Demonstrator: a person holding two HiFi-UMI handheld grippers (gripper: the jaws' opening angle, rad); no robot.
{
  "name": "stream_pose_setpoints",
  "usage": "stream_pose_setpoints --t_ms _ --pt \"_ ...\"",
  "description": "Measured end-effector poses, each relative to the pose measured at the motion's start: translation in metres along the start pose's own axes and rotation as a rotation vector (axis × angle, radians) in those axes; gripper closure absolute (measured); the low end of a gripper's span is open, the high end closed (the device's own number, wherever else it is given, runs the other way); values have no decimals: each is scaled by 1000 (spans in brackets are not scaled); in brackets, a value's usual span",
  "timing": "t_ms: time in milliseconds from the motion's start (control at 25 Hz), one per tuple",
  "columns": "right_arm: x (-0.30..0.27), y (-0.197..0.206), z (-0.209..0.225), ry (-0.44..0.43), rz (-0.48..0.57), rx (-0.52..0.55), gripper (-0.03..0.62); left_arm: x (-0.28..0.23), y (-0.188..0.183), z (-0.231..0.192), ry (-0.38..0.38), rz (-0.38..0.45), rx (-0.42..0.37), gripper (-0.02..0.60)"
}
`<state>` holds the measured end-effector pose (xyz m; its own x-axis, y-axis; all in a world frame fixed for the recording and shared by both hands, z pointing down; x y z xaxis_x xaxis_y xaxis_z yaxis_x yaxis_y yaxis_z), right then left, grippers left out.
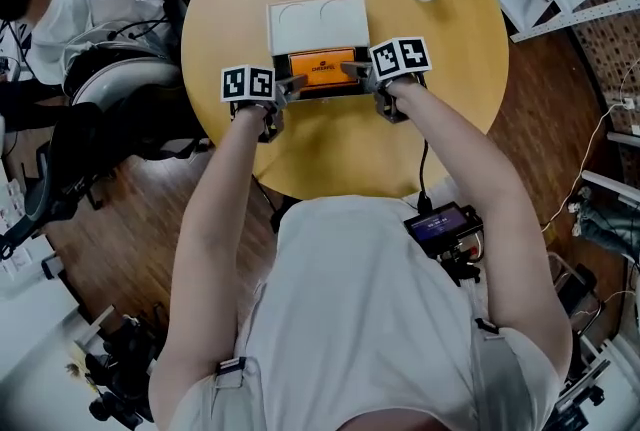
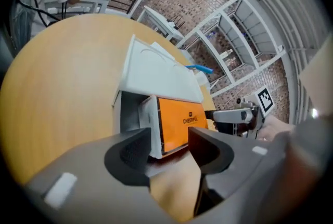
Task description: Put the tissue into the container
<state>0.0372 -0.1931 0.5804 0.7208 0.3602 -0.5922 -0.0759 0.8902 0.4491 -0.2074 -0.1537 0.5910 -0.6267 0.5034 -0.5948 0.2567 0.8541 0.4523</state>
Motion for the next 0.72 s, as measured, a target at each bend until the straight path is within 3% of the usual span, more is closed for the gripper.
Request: stream_pose_setpoints --t_ms 80,160,240,400,480,560,720 --pt "24 -12 -7 -28 58 -3 353 20 -12 17 23 91 -89 353" --pt "54 -33 -25 -79 149 55 369 46 -32 48 88 231 -246 354" --pt "89 -59 -54 -153 281 175 430 73 -53 91 201 385 -408 362" --pt "156 -92 -124 -376 505 493 533 123 -74 178 473 639 -654 467" --pt "178 -89 -147 -477 570 586 542 139 -72 207 523 689 -754 532" --pt "190 -74 -154 -543 603 641 567 149 -60 223 524 696 -826 580" --pt "195 -28 -137 -611 595 719 595 145 -24 213 510 691 -842 580"
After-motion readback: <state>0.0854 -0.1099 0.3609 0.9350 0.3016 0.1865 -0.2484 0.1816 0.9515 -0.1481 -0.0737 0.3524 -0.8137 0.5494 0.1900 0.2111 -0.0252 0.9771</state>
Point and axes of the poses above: the fingertips, and each gripper's own axes: x backward along the fingers, z to its right, y out of its underside, the point moved 9 cm from there along x, backward along the fingers, and after that the axes turned 14 degrees about z, right-handed, at the moved point
